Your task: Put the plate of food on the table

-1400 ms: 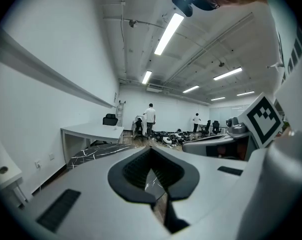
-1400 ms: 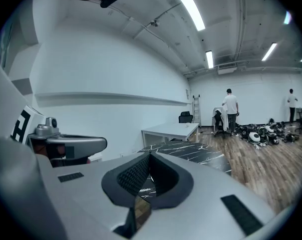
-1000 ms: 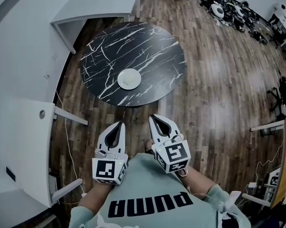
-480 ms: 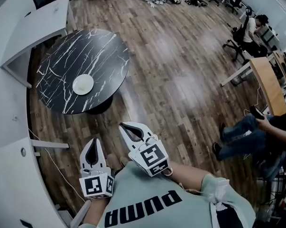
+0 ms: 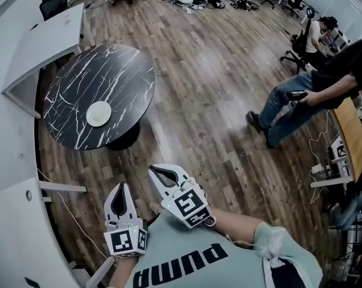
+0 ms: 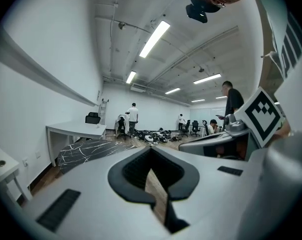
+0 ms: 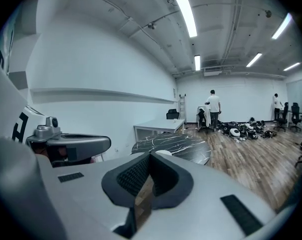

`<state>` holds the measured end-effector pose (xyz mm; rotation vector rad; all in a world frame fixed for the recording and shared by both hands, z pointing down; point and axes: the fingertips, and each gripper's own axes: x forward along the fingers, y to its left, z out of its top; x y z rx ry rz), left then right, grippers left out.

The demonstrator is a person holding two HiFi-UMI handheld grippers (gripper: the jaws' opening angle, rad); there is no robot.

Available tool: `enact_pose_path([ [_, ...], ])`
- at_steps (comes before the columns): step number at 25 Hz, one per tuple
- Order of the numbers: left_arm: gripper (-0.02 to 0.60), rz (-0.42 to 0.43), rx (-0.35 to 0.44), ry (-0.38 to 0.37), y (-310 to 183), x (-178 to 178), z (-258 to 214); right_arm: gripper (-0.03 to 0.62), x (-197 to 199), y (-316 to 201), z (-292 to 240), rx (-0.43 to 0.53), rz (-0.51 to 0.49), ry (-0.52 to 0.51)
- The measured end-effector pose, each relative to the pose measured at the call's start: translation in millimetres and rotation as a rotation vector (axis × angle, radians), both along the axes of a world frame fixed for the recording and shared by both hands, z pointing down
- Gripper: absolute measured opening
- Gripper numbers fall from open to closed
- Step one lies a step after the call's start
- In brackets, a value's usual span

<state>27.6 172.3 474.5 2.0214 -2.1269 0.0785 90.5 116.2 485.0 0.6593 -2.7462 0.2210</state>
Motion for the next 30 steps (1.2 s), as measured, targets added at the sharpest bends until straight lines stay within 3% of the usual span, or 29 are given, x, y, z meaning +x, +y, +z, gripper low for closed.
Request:
enact_pose_path([
  [14,0.006,-0.05,-0.012,-0.011,-2,25,3,0.007,29,-6,-3,0.011,-0.021,-0.018],
  [30,0.006,-0.014,0.005,0.002,4,0,0,0.006,8,4,-7,0.028,0.017,-0.005],
])
